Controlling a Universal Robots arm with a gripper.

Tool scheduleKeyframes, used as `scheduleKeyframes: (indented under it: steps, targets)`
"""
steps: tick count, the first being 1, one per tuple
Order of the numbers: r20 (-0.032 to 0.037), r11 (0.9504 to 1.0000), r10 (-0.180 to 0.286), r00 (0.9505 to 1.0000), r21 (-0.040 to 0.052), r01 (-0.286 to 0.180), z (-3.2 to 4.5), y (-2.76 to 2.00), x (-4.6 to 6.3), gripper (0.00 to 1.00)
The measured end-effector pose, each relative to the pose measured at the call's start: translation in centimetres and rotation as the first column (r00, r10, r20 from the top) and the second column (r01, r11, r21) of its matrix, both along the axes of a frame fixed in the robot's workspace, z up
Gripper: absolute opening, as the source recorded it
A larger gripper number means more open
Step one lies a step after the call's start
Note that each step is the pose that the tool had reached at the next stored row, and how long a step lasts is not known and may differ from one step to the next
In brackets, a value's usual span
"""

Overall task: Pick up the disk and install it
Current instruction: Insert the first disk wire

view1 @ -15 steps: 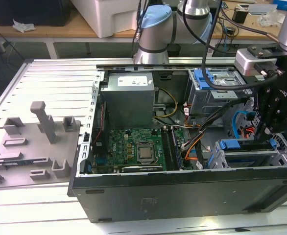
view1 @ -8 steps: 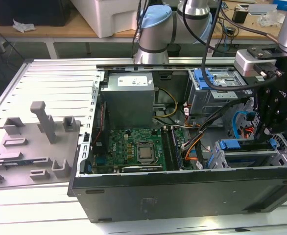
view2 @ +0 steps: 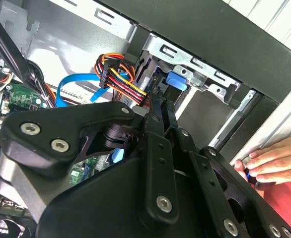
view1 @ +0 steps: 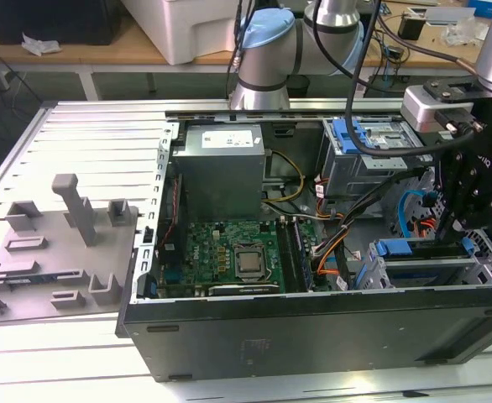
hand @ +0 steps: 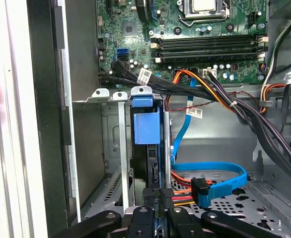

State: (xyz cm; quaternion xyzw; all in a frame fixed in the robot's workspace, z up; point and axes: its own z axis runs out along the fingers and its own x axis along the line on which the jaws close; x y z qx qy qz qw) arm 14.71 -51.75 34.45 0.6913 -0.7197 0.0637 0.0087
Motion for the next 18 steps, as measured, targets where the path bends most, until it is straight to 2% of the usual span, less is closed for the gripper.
scheduleKeyframes:
  steps: [5,7,18]
  targets:
    - [0.0000,1.0000,0.003,1.0000,0.0000,-0.003,0.00,0.00,0.00,0.17]
    - [0.0000,0.9997,0.025,0.9997,0.0000,-0.025,-0.04,0.02,0.00,0.17]
    - [0.0001,0.9997,0.026,0.9997,0.0027,-0.026,-0.26,0.02,-0.02,0.17]
